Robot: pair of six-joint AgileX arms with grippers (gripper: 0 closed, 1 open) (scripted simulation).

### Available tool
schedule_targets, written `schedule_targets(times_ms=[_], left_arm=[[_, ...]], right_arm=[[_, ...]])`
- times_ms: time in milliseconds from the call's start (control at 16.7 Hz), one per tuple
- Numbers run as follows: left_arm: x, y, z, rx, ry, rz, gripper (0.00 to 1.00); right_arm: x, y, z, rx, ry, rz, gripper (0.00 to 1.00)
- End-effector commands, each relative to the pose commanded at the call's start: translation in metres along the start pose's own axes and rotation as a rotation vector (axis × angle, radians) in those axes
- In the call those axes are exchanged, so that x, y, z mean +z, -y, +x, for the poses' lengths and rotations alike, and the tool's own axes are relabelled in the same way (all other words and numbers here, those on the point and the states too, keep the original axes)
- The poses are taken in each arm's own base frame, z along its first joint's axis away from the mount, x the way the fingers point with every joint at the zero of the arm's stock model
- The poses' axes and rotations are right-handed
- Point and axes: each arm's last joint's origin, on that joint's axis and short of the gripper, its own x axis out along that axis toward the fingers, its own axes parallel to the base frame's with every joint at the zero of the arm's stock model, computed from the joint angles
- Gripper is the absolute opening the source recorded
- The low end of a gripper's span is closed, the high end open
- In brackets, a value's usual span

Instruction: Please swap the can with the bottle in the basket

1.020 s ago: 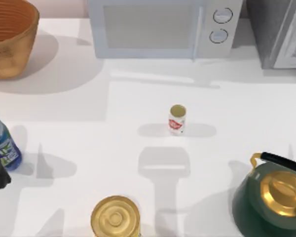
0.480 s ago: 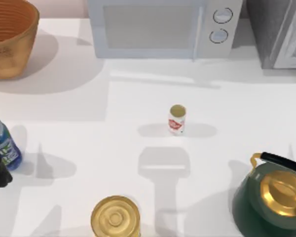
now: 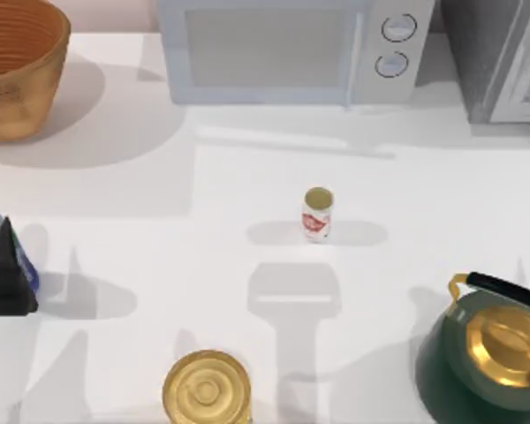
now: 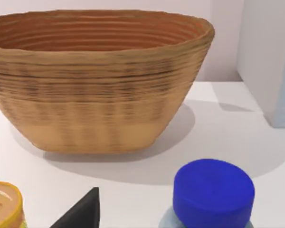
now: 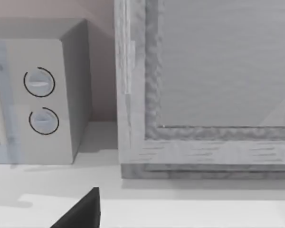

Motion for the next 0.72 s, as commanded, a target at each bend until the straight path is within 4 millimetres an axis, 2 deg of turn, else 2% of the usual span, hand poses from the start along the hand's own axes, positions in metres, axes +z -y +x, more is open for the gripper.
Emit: schedule_targets(times_ms=[300, 720], left_arm=[[-0.023, -0.002, 0.012, -0.004, -0.081, -0.002, 1.0], [-0.048, -0.004, 0.015, -0.007, -0.166, -0.005, 1.0]], right_arm=[[0.0, 0.0, 0.0, 0.0, 0.0, 0.0, 1.0], [0.0, 0.0, 0.0, 0.0, 0.0, 0.0, 1.0]])
